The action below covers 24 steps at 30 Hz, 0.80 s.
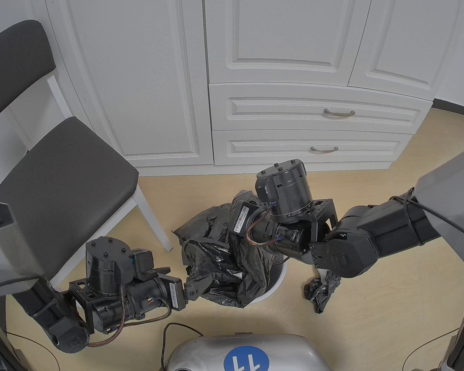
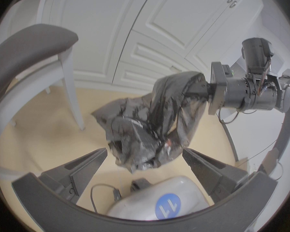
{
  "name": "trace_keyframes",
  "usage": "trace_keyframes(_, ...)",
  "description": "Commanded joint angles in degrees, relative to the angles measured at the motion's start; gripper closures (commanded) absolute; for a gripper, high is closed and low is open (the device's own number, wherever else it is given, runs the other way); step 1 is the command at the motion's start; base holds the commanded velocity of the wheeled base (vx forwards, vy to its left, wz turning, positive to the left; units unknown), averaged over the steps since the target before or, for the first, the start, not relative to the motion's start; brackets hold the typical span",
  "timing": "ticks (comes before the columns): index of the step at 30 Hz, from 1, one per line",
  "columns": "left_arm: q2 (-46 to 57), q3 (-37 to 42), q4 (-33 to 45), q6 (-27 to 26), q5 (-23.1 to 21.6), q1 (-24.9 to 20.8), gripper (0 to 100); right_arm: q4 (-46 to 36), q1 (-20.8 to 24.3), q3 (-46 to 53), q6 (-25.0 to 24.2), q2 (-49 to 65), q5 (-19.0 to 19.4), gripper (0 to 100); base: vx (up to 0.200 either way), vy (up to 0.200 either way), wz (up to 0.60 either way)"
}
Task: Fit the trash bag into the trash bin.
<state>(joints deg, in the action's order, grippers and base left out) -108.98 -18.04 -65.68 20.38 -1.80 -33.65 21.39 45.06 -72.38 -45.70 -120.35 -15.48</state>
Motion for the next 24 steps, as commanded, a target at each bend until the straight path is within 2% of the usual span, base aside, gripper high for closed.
trace_keyframes(1,10.55,-2.7,11.19,6.34,-0.48,-5.9,0,-0.65,0.03,-0.13,0.0,-0.06,0.01,100,0.0,0.0,0.0)
trace_keyframes(3,7.82,-6.48,15.94,10.47,-0.66,-6.78,0,-0.65,0.12,-0.13,0.0,-0.42,0.1,100,0.0,0.0,0.0)
trace_keyframes(7,-2.02,-8.85,13.04,13.28,-0.48,-6.78,0,-0.65,0.12,-1.01,0.0,-1.12,0.1,100,0.0,0.0,0.0)
trace_keyframes(14,-11.34,-5.86,-0.76,13.63,-0.48,-7.75,0,-0.65,0.03,-1.1,0.0,-1.65,0.1,100,0.0,0.0,0.0)
trace_keyframes(24,-12.74,-5.07,-1.99,13.37,-0.48,-7.75,0,-0.65,-0.06,-1.19,0.0,-1.38,0.01,100,0.0,0.0,0.0)
